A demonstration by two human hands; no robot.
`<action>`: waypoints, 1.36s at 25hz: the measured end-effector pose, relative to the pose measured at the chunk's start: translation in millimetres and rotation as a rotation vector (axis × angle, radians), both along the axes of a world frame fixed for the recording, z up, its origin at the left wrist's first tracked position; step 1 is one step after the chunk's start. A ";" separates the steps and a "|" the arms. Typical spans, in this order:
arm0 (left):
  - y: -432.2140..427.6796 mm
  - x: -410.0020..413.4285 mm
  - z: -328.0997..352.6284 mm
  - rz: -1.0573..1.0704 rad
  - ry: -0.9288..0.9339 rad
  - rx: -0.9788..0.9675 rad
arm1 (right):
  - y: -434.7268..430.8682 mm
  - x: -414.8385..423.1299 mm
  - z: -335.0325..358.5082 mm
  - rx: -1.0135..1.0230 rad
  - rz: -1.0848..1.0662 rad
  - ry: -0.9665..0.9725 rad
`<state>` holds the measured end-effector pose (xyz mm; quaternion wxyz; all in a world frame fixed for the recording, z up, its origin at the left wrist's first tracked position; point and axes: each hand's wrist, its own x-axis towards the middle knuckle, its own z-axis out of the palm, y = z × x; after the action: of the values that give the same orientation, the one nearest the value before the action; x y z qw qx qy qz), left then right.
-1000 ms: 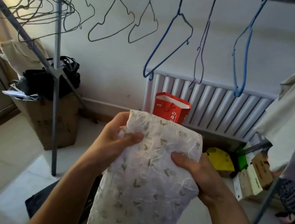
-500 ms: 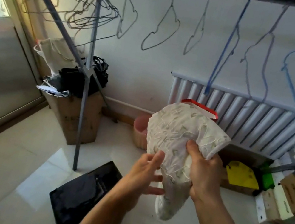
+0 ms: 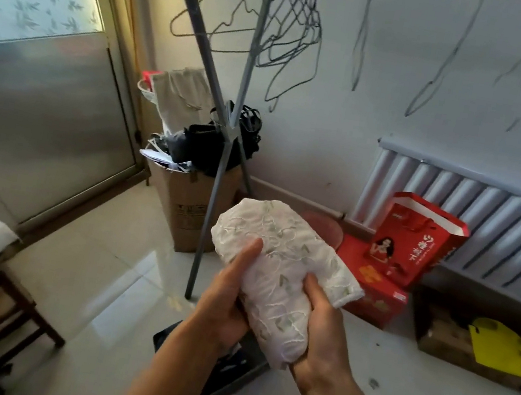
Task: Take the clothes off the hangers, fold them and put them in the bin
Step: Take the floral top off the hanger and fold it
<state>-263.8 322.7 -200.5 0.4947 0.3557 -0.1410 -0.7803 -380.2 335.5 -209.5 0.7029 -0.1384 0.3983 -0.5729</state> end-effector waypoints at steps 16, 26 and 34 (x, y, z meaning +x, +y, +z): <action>-39.7 163.6 -66.6 0.014 -0.194 0.053 | -96.5 106.4 -65.9 -0.025 0.600 0.490; -113.3 163.8 -182.4 0.069 0.117 0.251 | -180.8 108.0 -174.6 0.363 0.822 -0.115; -136.6 141.0 -284.1 0.079 -0.260 0.326 | -233.5 86.5 -272.2 0.226 0.682 0.464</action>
<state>-122.8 186.1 -484.6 0.4384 0.5338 -0.0615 -0.7205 -293.7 102.0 -481.6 0.7547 -0.3095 0.5376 -0.2138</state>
